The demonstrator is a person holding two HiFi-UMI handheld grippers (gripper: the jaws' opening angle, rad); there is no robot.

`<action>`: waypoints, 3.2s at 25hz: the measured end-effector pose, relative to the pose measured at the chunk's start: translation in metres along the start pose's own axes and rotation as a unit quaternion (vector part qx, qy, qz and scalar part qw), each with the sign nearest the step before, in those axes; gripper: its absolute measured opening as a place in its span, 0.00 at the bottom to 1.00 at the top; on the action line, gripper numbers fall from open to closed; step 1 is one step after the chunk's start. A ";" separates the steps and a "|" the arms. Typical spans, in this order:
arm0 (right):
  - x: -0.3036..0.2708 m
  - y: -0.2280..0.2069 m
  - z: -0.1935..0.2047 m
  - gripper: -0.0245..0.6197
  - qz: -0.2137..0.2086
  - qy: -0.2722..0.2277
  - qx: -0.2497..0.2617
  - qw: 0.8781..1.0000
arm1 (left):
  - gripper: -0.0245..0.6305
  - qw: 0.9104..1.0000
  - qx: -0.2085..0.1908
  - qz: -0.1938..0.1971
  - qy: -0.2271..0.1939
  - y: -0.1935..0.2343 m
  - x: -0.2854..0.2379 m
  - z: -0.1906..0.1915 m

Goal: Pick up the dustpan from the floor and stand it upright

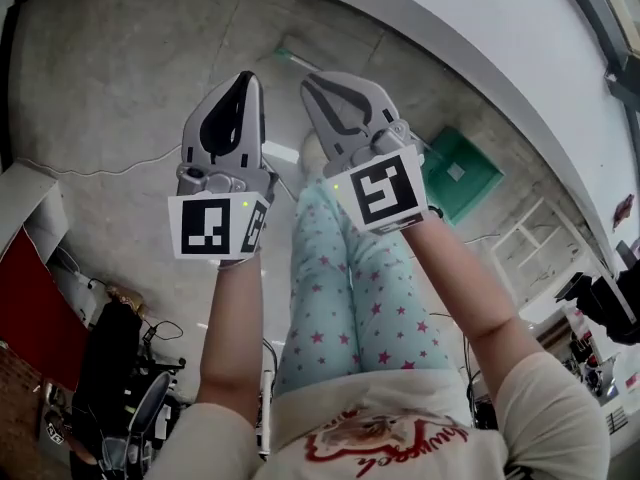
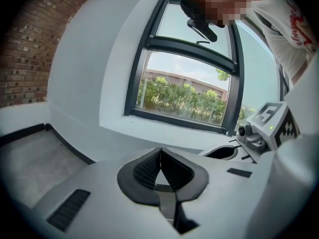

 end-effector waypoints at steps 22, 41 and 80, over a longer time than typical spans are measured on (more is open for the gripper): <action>-0.213 -0.039 0.209 0.30 -0.071 0.166 0.039 0.983 | 0.07 0.997 0.060 -0.028 0.031 0.037 -0.070 0.203; -0.268 -0.058 0.283 0.19 -0.057 0.279 0.038 0.958 | 0.07 0.996 0.075 -0.021 0.040 0.043 -0.088 0.253; 0.061 -0.038 0.081 0.19 0.035 0.145 -0.004 0.989 | 0.07 0.985 0.025 0.157 0.062 -0.138 0.016 0.021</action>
Point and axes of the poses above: the fingertips, and each gripper's own axes: x backward along the fingers, y to its left, z out of its underside, the point moved 3 cm from there along x, backward along the fingers, and after that the axes turned 9 degrees about -x, right-handed, at the moved point
